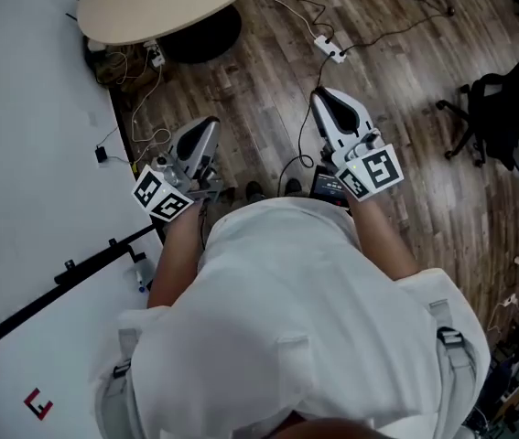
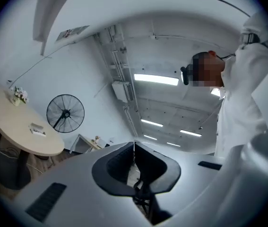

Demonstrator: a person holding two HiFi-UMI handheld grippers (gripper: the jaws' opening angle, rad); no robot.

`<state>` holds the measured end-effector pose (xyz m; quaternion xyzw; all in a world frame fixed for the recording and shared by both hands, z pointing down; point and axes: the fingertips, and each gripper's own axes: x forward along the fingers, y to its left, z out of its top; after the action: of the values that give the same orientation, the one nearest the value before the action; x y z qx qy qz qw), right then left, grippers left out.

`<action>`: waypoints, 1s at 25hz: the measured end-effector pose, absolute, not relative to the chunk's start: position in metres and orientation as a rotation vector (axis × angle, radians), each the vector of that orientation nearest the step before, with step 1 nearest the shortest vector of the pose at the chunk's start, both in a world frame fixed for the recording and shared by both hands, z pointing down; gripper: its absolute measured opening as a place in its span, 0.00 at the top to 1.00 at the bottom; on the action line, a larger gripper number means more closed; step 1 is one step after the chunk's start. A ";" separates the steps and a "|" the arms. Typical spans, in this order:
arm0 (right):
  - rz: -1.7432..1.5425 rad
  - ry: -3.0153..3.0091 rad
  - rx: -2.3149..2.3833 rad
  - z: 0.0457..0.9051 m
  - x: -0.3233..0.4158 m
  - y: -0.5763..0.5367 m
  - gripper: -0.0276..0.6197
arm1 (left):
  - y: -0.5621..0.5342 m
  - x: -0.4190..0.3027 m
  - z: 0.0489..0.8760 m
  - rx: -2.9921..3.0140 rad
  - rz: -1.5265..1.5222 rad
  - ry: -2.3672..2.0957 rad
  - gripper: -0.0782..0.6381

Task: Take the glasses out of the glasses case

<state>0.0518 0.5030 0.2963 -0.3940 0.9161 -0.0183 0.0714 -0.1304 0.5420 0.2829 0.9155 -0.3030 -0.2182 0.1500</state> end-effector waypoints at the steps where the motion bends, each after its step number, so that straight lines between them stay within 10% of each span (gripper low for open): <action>1: -0.055 2.777 -1.190 0.300 0.055 0.503 0.92 | 0.539 -0.126 0.289 2.615 -0.605 -0.880 0.86; 25: -0.189 2.756 -1.264 0.340 0.153 0.483 0.92 | 0.512 -0.094 0.321 2.466 -0.172 -1.505 0.87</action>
<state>0.1526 0.4828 0.3403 -0.4155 0.9060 -0.0620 0.0520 -0.0941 0.5123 0.3209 0.8456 -0.5160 -0.0591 0.1234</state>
